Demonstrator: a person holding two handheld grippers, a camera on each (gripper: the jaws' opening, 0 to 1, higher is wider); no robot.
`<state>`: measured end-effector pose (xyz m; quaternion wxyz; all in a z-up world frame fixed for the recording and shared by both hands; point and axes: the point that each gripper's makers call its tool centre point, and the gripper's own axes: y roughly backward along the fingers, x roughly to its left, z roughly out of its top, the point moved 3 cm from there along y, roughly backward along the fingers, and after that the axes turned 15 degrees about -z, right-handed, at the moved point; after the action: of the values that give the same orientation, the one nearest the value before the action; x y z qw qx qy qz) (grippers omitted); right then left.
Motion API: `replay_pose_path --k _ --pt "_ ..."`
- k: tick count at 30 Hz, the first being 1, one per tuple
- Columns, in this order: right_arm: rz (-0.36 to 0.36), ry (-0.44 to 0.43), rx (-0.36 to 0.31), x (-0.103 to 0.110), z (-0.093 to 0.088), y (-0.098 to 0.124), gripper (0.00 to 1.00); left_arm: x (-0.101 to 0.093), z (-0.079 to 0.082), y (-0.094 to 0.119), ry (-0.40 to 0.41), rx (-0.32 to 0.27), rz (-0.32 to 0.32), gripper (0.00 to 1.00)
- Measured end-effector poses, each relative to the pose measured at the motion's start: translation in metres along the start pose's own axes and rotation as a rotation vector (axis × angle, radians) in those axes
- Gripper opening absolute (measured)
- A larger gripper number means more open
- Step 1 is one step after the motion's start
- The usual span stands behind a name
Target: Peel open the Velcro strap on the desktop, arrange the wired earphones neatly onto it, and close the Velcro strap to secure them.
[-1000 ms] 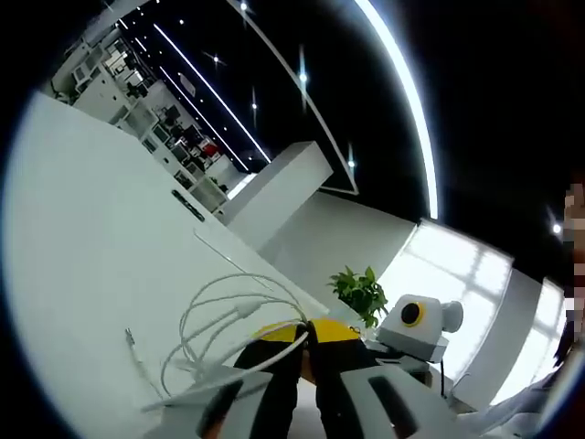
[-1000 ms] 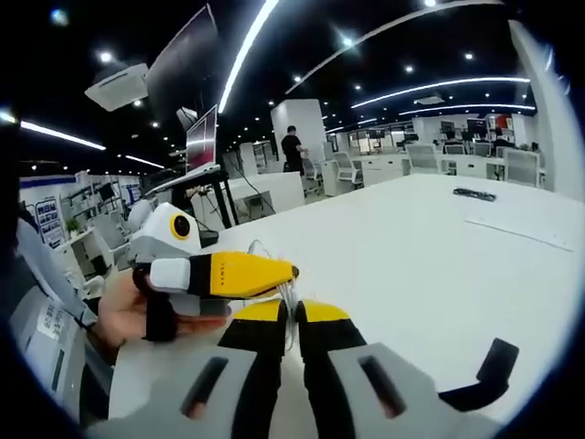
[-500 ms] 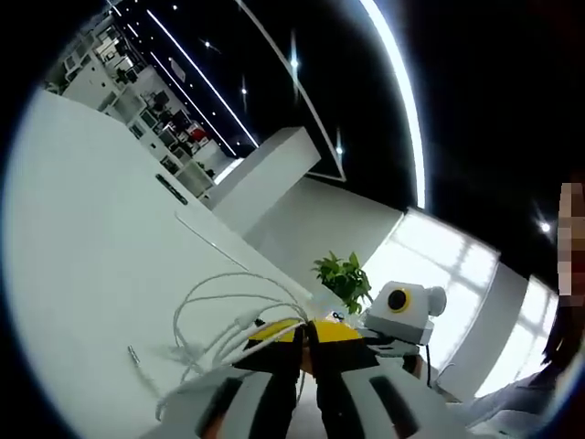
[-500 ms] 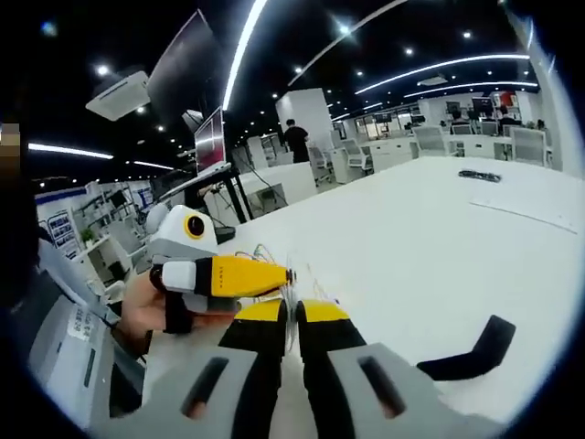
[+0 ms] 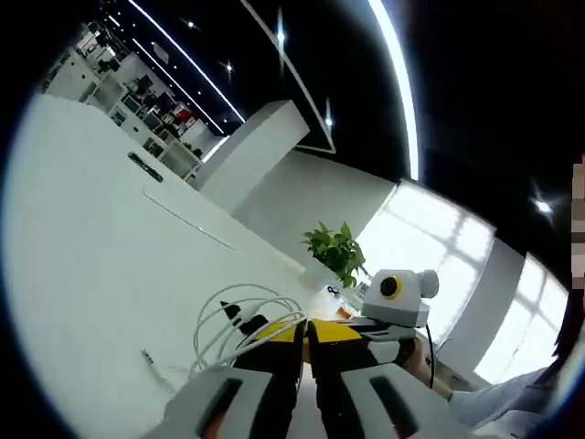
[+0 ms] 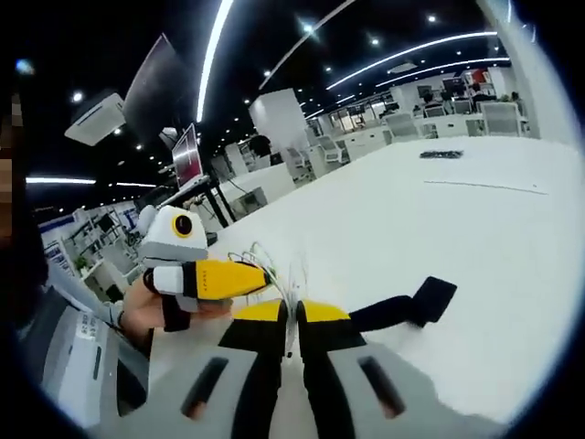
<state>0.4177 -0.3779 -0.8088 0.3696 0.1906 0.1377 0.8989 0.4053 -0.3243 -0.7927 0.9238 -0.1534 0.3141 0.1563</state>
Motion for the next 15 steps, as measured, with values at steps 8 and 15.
replay_pose_path --k 8,15 --pt "-0.006 -0.018 0.019 -0.024 0.001 0.003 0.07 0.005 0.0 -0.023 -0.053 0.096 0.01 0.07" --pt "-0.029 -0.034 0.03 -0.048 0.003 0.002 0.07 0.012 0.0 -0.036 -0.096 0.158 0.016 0.07"
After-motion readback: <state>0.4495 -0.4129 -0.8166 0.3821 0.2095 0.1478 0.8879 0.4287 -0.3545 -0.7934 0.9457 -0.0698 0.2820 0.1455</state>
